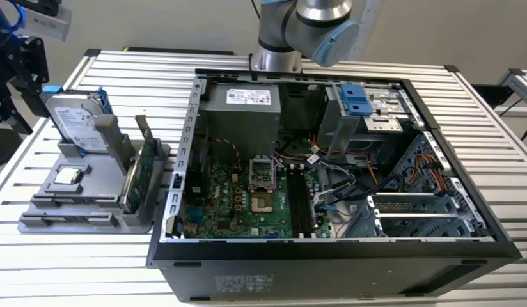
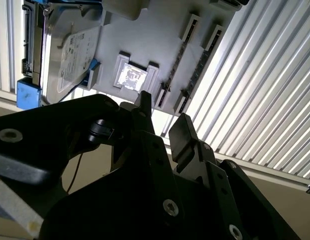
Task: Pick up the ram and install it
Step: 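Pick up the ram and move it above insertion slot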
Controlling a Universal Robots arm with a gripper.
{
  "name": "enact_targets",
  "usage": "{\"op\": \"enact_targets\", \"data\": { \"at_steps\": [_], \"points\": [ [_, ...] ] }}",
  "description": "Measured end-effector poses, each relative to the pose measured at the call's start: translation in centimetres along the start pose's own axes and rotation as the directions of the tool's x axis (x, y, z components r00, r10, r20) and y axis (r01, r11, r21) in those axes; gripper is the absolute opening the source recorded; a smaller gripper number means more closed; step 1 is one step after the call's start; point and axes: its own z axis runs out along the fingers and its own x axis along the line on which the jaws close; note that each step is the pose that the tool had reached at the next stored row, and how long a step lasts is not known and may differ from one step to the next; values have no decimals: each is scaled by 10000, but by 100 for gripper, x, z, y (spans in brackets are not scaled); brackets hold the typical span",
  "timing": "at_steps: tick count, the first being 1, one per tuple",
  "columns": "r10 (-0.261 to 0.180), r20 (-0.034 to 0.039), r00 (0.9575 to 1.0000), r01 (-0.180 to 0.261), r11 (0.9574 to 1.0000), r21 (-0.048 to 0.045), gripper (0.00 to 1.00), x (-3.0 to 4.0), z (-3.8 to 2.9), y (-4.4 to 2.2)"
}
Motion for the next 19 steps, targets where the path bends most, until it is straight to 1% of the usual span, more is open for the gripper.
{"op": "enact_targets", "data": {
  "at_steps": [3, 6, 10, 13, 19],
  "points": [
    [-22, 1, 10000, 22, 10000, 1, 100, 0, 5, 0],
    [-132, -3, 9999, 132, 9999, 0, 100, 0, 13, -1],
    [-466, -13, 9989, 466, 9989, -1, 100, 0, 20, -1],
    [-783, -21, 9969, 783, 9969, -1, 100, 0, 28, -1],
    [-1347, -37, 9909, 1347, 9909, -3, 100, 0, 35, -1]
  ]
}}
